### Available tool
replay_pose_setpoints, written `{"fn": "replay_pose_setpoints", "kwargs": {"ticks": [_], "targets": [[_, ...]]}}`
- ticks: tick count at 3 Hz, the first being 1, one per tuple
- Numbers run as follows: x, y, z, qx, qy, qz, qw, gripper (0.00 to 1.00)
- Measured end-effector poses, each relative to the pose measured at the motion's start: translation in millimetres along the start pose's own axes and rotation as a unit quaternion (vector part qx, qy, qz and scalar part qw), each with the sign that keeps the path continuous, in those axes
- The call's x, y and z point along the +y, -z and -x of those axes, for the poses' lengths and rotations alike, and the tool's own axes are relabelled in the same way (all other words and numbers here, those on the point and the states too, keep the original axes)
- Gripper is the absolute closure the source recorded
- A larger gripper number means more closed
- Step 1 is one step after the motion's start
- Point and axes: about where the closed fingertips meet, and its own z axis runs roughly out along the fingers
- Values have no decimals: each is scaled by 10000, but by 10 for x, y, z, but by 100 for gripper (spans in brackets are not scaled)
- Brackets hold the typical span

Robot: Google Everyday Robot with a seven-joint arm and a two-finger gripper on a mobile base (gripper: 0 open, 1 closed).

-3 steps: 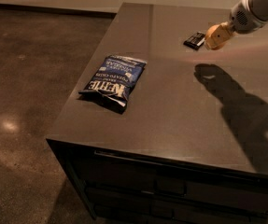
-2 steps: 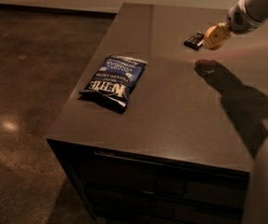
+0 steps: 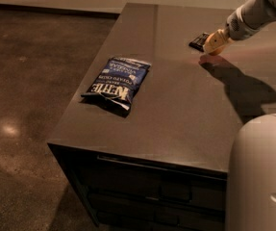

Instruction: Move orange near rxbar chocolate

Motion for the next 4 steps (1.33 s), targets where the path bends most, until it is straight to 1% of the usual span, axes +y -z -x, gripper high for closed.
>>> {"fn": "replay_pose_setpoints", "kwargs": {"ticks": [1,3,4], "targets": [[-31,-134,54,16,-11,-46,10000,82],[-30,-300,43,254,33,-113,9996,35],[-18,-342,35,272,35,-92,9996,12]]}}
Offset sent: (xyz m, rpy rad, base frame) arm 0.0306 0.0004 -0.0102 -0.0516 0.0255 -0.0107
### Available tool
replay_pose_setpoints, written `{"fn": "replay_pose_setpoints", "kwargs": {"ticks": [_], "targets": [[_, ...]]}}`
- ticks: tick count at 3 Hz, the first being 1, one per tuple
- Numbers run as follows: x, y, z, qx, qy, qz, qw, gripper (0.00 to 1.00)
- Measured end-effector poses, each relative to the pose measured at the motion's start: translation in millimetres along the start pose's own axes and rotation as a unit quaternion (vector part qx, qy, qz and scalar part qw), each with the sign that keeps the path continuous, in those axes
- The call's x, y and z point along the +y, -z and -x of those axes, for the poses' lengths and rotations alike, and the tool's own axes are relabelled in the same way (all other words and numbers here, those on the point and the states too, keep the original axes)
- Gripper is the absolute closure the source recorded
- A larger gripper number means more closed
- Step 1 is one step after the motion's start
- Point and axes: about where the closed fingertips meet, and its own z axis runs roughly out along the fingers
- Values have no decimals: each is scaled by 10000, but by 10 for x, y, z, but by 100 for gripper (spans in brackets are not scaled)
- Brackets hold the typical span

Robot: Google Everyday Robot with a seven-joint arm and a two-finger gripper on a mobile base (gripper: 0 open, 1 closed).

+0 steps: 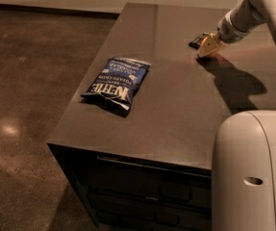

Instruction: Move orange near rxbar chocolate

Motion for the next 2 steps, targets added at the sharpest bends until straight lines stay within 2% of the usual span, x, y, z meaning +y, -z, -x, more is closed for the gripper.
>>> {"fn": "replay_pose_setpoints", "kwargs": {"ticks": [1,2], "targets": [[11,-40,-6,19,2,18,10000,0],[11,-40,-6,19,2,18,10000,0]]}}
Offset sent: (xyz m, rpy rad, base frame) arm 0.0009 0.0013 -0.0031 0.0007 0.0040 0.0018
